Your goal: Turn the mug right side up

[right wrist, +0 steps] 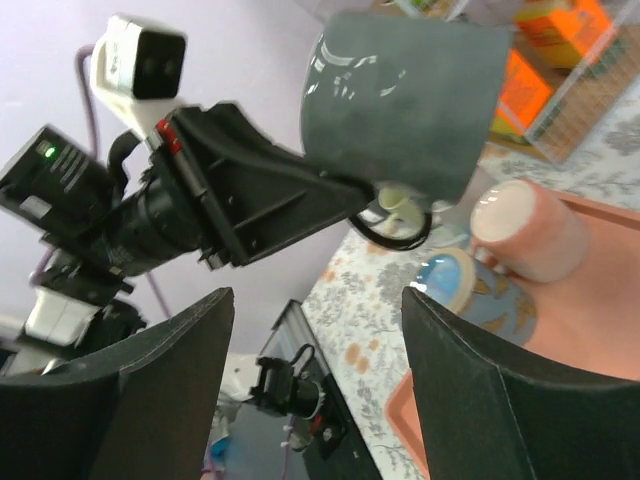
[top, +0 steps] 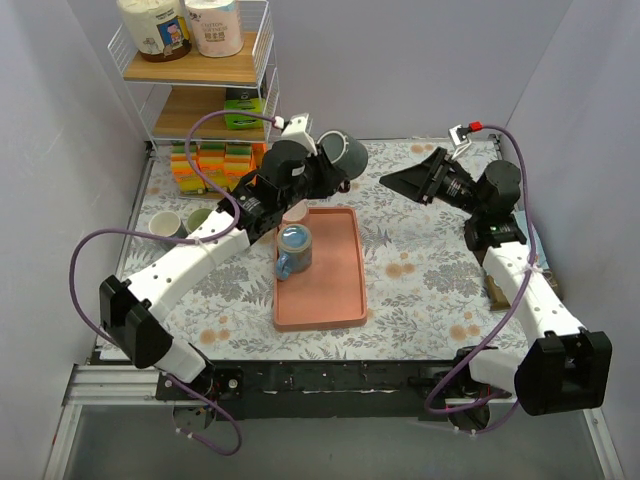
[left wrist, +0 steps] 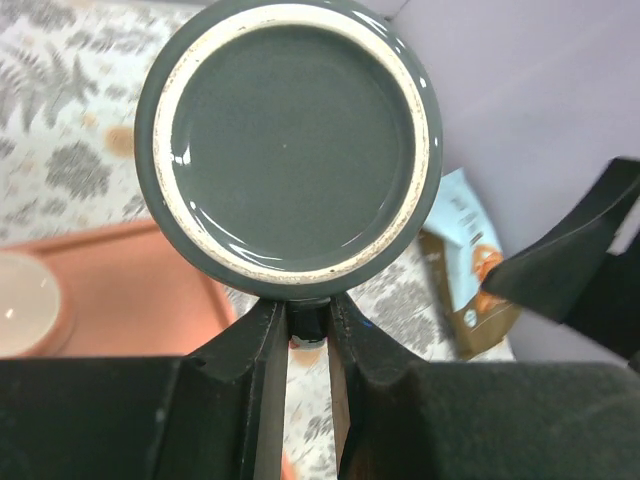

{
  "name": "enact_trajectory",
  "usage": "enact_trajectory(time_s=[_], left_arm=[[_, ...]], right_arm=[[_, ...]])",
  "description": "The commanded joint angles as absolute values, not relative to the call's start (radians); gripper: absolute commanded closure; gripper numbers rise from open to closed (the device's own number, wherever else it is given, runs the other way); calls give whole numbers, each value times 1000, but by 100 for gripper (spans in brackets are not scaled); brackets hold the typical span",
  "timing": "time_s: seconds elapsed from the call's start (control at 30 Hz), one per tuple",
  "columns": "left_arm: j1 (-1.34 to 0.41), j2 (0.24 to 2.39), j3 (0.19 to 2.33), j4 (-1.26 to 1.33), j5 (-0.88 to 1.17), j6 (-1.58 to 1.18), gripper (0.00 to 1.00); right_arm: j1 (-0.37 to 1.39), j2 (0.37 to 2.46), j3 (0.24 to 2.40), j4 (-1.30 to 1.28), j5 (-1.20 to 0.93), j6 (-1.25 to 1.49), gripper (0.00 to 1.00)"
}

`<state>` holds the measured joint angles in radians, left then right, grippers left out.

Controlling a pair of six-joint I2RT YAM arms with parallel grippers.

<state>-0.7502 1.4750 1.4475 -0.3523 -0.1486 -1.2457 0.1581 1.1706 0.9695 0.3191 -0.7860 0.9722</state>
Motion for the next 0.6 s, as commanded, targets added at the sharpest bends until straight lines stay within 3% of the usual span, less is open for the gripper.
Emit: enact_trajectory(time_s=[0.0,0.07,0.27,0.57], left_arm=[[-747,1491,1598,-178,-71,-1213,100],[-746,1505,1634,-161,-55,-1209,100],[-744,1509,1710,-115,-20,-1186,100],[-742,1457,1695,-81,40,-1236,100]], right_arm=[[164,1218,898,877,-931,1297,25],[170,1250,870,1106,-917,1392,26],[213,1397,877,1409,-890,1617,30],[230,1482,989,1456,-851,1629,32]])
